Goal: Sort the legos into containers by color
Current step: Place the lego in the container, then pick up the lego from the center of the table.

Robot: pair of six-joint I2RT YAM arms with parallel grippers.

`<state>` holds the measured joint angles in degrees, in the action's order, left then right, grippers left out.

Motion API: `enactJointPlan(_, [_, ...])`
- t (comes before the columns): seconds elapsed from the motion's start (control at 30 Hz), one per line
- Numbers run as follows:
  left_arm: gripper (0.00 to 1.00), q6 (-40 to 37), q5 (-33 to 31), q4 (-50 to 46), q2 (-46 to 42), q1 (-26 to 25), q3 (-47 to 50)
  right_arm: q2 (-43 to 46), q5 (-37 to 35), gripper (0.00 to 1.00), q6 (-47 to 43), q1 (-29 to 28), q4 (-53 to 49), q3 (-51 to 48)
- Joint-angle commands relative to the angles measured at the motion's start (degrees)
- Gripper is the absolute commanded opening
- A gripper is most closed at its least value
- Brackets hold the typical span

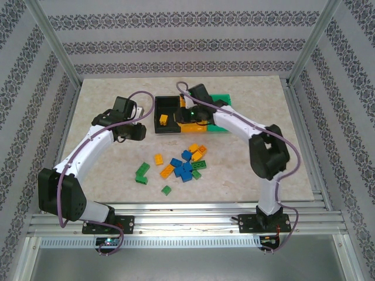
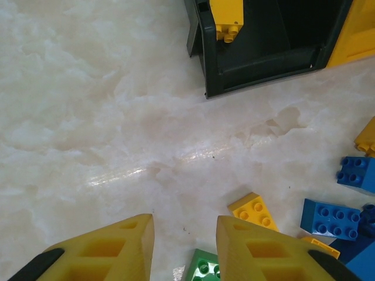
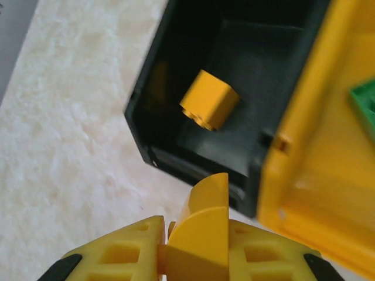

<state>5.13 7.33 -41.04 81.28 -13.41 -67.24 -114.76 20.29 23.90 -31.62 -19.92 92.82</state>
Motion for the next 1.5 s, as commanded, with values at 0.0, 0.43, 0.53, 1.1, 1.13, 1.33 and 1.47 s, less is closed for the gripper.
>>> enactJointPlan(0.0, [0.32,-0.08,0.33,0.76,0.51,0.49,0.47,-5.97,1.37,0.24,2.74,-0.63,-0.17,8.15])
enactJointPlan(0.43, [0.46,1.71,6.13,0.78,2.55,0.49,-0.46,-8.3,0.93,0.44,2.24,-0.55,-3.15,14.08])
enactJointPlan(0.53, [0.48,2.52,7.69,1.18,3.21,0.57,-0.9,-4.51,0.63,0.45,1.82,-0.55,-1.97,9.45])
enactJointPlan(1.1, [0.52,7.17,5.66,3.18,3.57,0.5,1.06,20.0,-6.1,0.45,-1.03,1.2,1.49,-24.91])
enactJointPlan(1.13, [0.52,7.33,5.61,2.7,3.94,0.49,0.88,21.58,-6.55,0.46,-0.79,1.6,1.85,-26.9])
enactJointPlan(1.33, [0.51,9.93,6.41,0.06,7.44,0.54,0.09,28.56,-8.5,0.46,0.43,5.02,4.36,-37.71])
enactJointPlan(1.47, [0.55,13.71,13.0,1.79,9.52,0.35,2.1,32.11,-9.04,0.46,0.45,8.78,5.51,-43.75])
